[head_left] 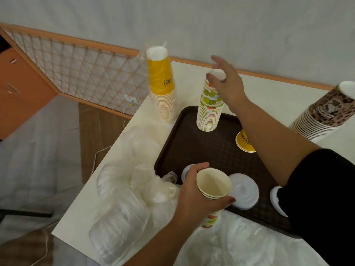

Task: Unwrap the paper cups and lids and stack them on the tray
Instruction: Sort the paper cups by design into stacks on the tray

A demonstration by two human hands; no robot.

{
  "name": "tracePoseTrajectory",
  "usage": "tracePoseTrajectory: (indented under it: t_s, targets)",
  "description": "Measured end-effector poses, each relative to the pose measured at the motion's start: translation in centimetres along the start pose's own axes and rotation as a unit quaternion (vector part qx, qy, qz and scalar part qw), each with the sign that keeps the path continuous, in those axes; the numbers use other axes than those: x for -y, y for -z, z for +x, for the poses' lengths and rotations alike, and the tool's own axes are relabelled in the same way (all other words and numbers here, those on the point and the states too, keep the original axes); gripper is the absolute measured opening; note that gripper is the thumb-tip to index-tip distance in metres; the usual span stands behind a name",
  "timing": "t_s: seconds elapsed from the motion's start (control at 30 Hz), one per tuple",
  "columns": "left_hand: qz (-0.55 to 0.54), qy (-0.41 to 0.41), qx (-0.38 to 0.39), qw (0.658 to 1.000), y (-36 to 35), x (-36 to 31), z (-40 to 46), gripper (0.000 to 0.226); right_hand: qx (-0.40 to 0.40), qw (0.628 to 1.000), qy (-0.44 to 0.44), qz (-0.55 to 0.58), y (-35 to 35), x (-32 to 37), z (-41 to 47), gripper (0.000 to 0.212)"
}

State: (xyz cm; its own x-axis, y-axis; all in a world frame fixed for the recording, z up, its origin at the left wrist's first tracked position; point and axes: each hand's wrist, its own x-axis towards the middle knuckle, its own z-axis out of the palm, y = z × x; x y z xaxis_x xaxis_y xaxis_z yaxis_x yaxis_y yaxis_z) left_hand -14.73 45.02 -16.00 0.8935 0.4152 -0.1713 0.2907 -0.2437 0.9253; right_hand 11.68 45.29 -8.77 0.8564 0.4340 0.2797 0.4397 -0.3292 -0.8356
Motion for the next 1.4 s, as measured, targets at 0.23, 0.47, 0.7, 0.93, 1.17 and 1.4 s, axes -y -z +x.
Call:
tracePoseTrajectory:
  t_s: [0.23, 0.47, 0.7, 0.93, 1.17, 1.4]
  targets:
    - [-0.001, -0.005, 0.001, 1.0, -0.1, -0.1, 0.0, 0.093, -0.007, 0.979, 0.079, -0.189, 1.5, 1.3, -2.3, 0.054]
    - [0.006, -0.001, -0.032, 0.999, -0.7, -0.4, -0.2, 0.088, 0.351, 0.913, 0.033, -0.207, 5.0, 3.7, -12.4, 0.063]
    - [0.013, -0.004, -0.026, 1.0, -1.1, -0.8, -0.4, 0.089, 0.434, 0.869, 0.013, -0.238, 4.9, 2.9, -18.0, 0.066]
    - [0.018, 0.008, -0.041, 0.999, -1.0, -1.5, -0.8, 0.079, 0.4, 0.894, 0.043, -0.195, 6.5, 3.5, -16.5, 0.064]
    - [0.006, 0.003, -0.033, 0.999, -1.1, -1.6, -0.6, 0.072, 0.42, 0.886, 0.028, -0.195, 5.5, 2.8, -16.7, 0.061]
    - [-0.027, 0.013, -0.033, 0.999, -0.9, -1.1, -0.5, 0.065, 0.401, 0.911, 0.007, -0.096, 8.7, 3.7, -14.1, 0.062]
